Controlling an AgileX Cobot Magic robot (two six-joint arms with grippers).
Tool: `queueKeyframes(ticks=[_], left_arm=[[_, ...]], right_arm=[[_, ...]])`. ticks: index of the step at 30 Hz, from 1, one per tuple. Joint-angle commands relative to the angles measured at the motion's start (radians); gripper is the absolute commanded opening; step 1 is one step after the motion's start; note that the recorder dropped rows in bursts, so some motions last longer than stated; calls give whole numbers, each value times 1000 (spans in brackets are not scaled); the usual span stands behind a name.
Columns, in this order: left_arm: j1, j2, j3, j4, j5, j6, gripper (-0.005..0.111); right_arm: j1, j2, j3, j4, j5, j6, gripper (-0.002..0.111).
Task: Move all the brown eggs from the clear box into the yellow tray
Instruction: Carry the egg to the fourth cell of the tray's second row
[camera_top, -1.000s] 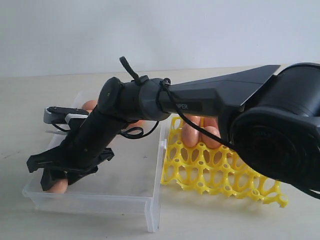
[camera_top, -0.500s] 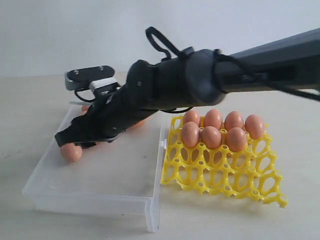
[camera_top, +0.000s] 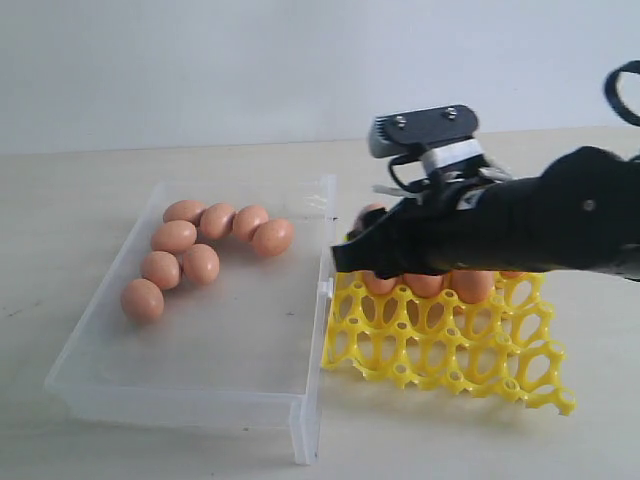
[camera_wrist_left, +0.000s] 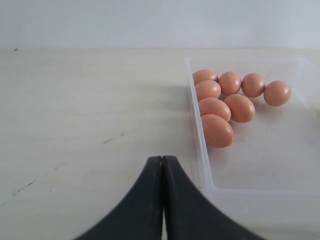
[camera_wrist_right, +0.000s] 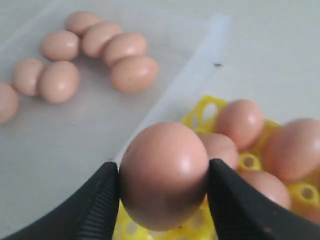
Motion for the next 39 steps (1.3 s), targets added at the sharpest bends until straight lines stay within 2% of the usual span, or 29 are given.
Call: queueKeyframes(ticks=[1,12,17,39], left_arm=[[1,-6,-4,-2,-4,2,0],[1,-6,-4,-2,-4,2,0],[1,-6,-4,-2,-4,2,0],[1,-6,-4,-2,-4,2,0]], right_arm=[[-104,-53,76,-25,3,-14,0],[-292,-59,92,-99,36,1,0],[-347,-57,92,-125,36,29,0],[-366,101,102,-151,-15,52,0]])
